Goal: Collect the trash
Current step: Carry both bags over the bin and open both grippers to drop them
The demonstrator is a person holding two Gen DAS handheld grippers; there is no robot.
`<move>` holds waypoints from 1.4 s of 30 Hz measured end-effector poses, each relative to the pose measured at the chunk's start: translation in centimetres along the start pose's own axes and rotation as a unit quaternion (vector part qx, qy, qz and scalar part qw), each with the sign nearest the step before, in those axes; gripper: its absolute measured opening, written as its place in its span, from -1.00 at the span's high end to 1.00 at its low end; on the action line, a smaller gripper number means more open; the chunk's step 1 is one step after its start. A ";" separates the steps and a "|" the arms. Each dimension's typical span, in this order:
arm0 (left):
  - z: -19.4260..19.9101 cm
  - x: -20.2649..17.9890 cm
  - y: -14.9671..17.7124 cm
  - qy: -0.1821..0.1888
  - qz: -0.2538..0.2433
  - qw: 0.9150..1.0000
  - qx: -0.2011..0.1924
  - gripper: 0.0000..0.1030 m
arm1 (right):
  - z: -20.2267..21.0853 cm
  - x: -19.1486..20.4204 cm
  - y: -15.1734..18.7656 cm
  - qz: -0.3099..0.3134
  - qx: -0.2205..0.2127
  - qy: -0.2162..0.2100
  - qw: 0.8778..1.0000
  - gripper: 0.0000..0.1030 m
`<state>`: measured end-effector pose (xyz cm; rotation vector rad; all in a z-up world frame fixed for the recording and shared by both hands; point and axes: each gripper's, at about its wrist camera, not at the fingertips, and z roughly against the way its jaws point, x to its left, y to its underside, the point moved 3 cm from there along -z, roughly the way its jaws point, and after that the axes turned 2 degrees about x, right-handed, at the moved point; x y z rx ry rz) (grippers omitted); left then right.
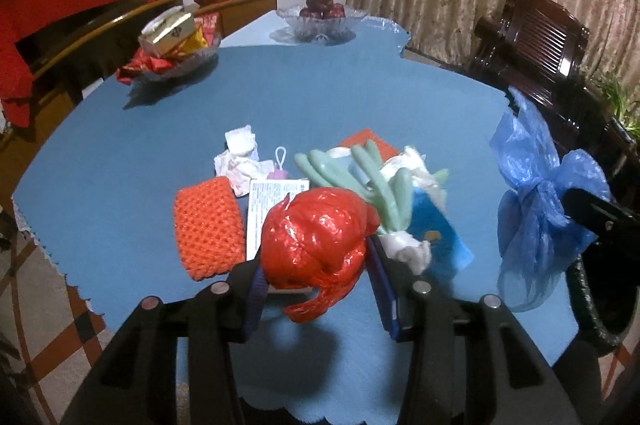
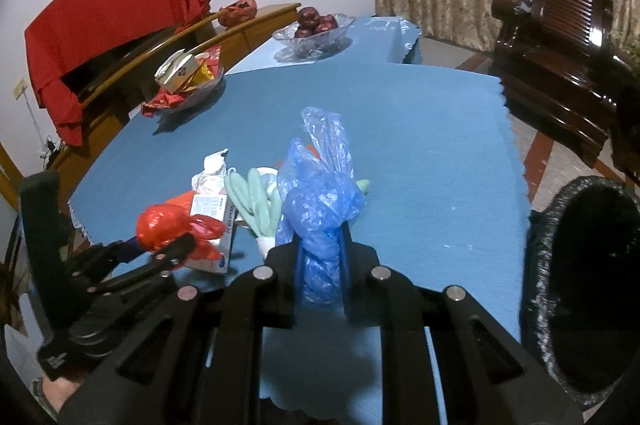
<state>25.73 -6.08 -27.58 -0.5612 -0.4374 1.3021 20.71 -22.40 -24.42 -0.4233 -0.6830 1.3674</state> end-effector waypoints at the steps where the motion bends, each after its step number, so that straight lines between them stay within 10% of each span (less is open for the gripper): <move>1: 0.6 -0.5 0.0 -0.003 -0.005 1.000 -0.002 0.10 | 0.4 -0.3 0.1 -0.002 -0.002 0.002 1.000 0.72; 25: 8.2 -16.8 -1.1 0.068 -0.070 0.994 -0.041 0.10 | 10.8 -14.2 2.0 -0.056 -0.047 0.106 0.992 0.72; 42: 2.8 -34.2 1.9 0.173 -0.125 0.977 0.005 0.09 | 9.5 -30.2 7.8 -0.125 0.010 0.197 0.972 0.72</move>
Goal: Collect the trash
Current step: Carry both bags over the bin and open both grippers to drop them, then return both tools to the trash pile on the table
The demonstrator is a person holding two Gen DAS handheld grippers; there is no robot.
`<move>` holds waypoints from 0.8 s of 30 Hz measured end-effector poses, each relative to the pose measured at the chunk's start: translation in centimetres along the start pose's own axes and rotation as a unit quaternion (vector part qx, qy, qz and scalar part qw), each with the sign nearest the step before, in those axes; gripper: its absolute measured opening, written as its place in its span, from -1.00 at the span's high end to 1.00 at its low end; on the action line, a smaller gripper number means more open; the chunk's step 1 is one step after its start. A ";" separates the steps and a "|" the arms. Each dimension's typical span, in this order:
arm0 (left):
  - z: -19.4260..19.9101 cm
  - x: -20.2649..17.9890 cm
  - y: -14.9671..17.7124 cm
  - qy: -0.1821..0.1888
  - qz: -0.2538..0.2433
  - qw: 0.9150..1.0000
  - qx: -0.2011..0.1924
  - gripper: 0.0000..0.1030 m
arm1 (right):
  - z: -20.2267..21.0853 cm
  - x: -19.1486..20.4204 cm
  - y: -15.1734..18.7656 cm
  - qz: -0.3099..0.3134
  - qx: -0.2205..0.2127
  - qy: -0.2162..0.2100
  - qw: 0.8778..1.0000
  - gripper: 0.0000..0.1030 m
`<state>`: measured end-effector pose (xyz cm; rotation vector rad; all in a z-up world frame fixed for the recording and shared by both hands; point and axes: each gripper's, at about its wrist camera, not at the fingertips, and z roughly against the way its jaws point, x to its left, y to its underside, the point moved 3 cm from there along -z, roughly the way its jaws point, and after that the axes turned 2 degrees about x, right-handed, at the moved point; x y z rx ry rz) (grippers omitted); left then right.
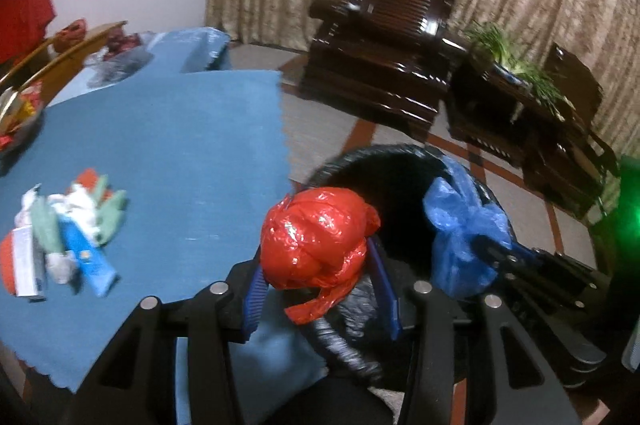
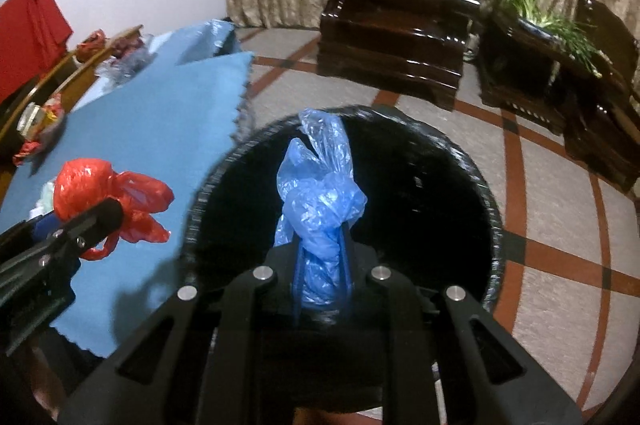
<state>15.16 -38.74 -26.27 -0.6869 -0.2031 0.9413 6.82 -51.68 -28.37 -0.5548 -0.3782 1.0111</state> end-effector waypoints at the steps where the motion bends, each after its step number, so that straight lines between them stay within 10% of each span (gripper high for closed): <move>1: -0.7 -1.1 0.0 0.003 -0.008 1.000 0.002 0.09 | -0.4 -0.7 0.0 -0.004 0.002 0.002 1.000 0.72; 5: -2.8 -3.5 0.1 0.011 -0.032 0.999 0.010 0.06 | -2.1 -3.0 0.3 -0.015 0.014 0.007 1.000 0.64; 8: -4.9 -4.5 0.3 0.018 -0.046 0.998 0.027 -0.38 | -3.5 -4.3 0.7 -0.021 0.024 0.017 0.999 0.08; 24: -3.4 -1.9 0.9 -0.021 -0.054 0.998 0.029 -0.40 | -2.6 -4.5 2.0 -0.041 0.048 0.022 0.998 -0.11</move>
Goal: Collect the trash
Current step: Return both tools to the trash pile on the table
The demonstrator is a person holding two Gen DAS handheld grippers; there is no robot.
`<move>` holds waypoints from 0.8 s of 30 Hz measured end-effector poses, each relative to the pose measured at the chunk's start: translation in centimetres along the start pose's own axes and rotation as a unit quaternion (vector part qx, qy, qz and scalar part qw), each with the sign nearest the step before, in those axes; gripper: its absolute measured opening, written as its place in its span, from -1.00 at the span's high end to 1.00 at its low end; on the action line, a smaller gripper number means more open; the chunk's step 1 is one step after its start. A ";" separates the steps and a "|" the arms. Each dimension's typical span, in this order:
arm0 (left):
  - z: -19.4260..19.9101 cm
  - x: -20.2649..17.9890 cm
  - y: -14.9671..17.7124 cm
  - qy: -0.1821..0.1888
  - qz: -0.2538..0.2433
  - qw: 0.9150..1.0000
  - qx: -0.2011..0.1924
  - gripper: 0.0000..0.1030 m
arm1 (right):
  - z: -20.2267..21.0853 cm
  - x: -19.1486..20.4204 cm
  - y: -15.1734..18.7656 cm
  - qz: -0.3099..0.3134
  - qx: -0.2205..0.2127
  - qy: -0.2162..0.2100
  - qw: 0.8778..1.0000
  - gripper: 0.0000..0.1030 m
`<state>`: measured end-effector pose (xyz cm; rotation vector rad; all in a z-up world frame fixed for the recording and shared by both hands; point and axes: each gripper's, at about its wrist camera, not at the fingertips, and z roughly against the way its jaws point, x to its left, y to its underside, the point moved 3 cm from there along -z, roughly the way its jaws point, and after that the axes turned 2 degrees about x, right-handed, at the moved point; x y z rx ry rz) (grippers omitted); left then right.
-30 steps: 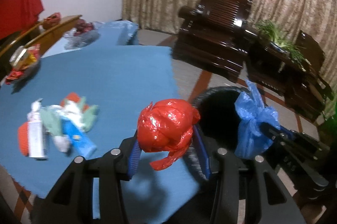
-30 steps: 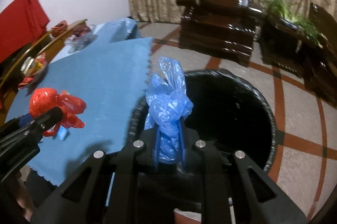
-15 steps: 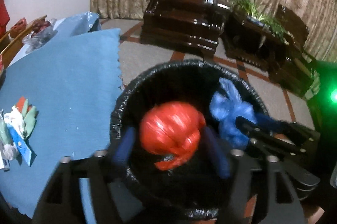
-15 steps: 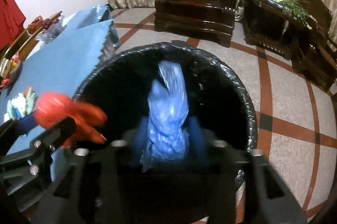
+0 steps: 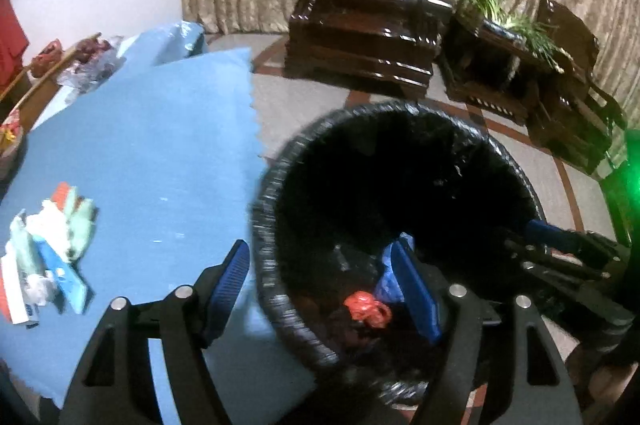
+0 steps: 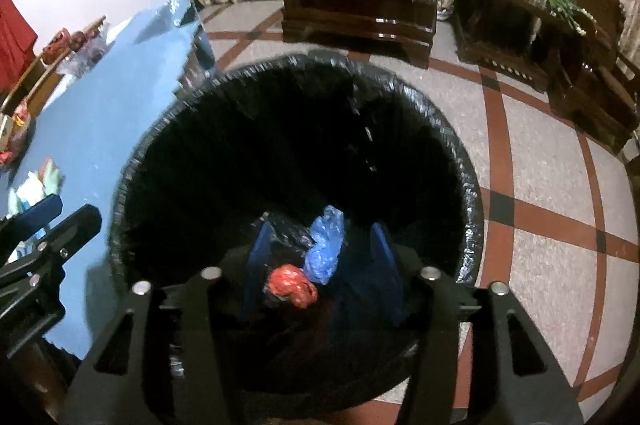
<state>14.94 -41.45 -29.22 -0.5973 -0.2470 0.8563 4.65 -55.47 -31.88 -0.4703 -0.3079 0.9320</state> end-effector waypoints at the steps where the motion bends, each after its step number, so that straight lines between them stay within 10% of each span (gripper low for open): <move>1: 0.8 1.2 0.1 -0.005 0.006 1.000 -0.006 -0.40 | 0.8 0.5 -0.1 0.001 -0.007 -0.002 1.000 -0.14; 24: 11.6 33.5 10.8 -0.187 0.152 0.970 -0.036 -0.47 | 4.7 31.7 2.9 0.165 -0.017 -0.149 0.975 -0.16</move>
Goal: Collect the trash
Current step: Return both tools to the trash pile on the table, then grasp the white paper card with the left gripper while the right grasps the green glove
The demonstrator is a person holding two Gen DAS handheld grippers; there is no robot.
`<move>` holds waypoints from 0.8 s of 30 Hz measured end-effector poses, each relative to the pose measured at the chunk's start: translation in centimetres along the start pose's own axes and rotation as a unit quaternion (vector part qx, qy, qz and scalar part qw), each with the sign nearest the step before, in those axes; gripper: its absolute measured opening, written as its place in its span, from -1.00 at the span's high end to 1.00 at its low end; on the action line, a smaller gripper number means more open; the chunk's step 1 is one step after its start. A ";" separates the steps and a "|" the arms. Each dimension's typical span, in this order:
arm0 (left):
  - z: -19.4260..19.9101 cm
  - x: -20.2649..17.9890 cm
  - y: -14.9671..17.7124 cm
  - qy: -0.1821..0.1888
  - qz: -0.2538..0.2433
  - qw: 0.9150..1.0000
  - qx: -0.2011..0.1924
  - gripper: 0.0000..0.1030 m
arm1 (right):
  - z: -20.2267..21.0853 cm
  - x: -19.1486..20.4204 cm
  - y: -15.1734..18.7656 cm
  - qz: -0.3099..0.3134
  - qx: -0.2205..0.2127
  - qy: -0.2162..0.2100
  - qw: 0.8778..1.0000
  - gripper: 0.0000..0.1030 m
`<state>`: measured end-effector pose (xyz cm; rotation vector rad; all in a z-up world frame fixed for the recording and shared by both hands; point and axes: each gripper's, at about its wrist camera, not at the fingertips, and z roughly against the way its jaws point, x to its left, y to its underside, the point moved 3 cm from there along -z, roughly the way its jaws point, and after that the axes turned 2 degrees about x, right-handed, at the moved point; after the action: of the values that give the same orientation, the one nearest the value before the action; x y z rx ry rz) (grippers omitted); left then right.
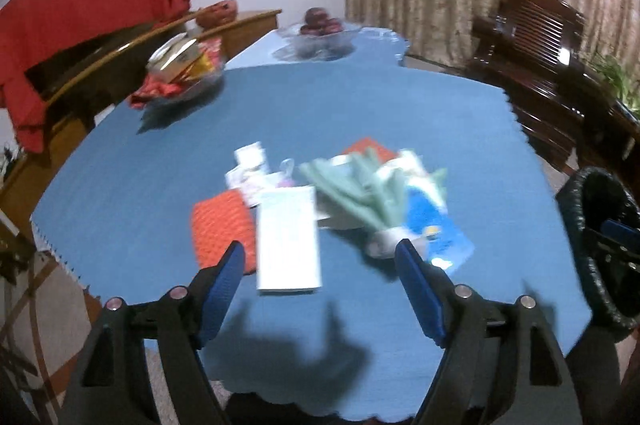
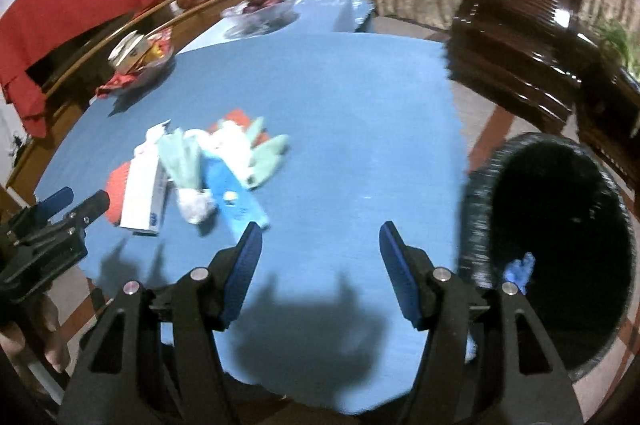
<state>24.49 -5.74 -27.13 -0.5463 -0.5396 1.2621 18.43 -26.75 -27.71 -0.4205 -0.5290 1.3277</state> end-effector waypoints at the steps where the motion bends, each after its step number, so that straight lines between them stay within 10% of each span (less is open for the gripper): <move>1: -0.4 0.9 0.2 -0.003 0.003 1.000 0.002 -0.47 | -0.4 0.6 0.1 0.002 0.002 -0.003 1.000 -0.16; 24: -10.1 3.6 2.1 0.027 0.014 0.997 0.069 -0.47 | -8.7 8.7 -1.3 0.034 0.035 -0.010 0.999 -0.15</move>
<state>30.36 -2.61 -35.84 -0.4715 -0.3965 1.2963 25.90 -18.38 -32.94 -0.3707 -0.4880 1.4135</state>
